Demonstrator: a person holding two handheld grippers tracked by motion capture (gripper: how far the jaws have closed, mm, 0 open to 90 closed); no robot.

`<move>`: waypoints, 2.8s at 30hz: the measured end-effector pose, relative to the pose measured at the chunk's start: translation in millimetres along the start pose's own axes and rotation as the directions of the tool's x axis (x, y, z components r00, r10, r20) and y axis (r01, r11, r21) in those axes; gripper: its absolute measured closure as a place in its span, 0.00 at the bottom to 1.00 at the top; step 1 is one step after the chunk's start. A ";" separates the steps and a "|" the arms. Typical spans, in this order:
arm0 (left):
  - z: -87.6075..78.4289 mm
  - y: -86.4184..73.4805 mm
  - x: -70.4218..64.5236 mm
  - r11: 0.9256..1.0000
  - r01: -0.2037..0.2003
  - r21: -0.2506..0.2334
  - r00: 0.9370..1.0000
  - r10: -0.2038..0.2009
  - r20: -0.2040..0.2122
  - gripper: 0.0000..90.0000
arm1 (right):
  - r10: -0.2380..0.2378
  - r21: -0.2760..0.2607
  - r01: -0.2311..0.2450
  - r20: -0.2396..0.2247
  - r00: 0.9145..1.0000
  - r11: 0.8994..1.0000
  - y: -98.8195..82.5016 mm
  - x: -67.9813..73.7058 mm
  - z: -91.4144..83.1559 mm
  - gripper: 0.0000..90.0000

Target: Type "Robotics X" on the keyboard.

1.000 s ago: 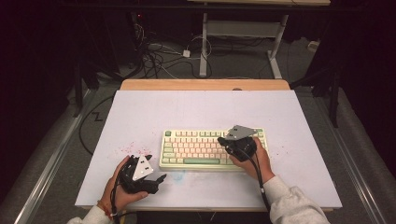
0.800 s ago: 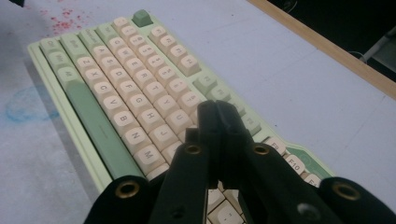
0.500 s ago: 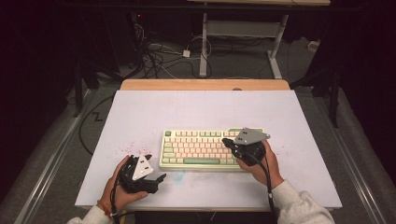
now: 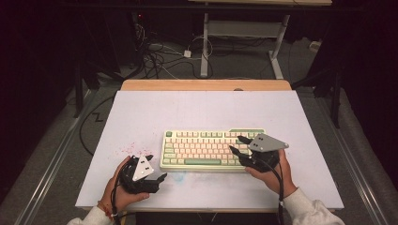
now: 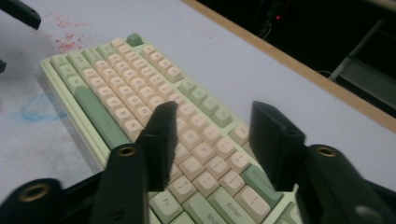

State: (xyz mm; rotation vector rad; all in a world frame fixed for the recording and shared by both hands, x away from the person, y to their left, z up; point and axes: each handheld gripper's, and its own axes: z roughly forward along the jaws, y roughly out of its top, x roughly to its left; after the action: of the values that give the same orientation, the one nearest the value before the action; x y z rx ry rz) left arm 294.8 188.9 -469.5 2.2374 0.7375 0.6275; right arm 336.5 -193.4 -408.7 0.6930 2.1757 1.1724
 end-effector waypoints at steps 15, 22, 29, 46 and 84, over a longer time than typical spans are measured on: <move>-9.7 11.7 9.0 0.995 0.094 -0.014 0.993 -0.093 0.069 0.63 | 0.001 -0.031 0.002 0.104 0.995 1.000 -27.6 0.9 -36.4 0.29; -10.6 29.5 9.1 0.997 0.074 -0.003 0.991 -0.073 0.115 0.93 | -0.002 -0.002 0.003 0.123 0.992 1.000 -42.4 5.5 -48.2 0.29; 2.9 62.6 -1.5 1.000 0.003 0.014 0.986 -0.005 0.164 0.97 | -0.007 0.034 0.003 0.112 0.994 0.999 -56.3 12.7 -55.2 0.29; 66.9 120.1 -24.1 0.991 -0.094 0.091 0.968 0.069 0.241 0.97 | -0.039 0.076 0.032 0.102 0.994 0.997 -62.8 18.2 -54.0 0.29; 31.0 88.9 -3.3 0.992 -0.109 -0.068 0.989 0.116 0.097 0.74 | -0.028 0.085 0.018 0.113 0.993 0.996 -62.6 13.4 -55.2 0.29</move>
State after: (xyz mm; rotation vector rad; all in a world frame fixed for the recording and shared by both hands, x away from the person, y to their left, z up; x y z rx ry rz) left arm 340.0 119.2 -425.3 2.2460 0.5373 0.5793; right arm 278.3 -245.9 -440.5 0.7498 2.1409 1.0100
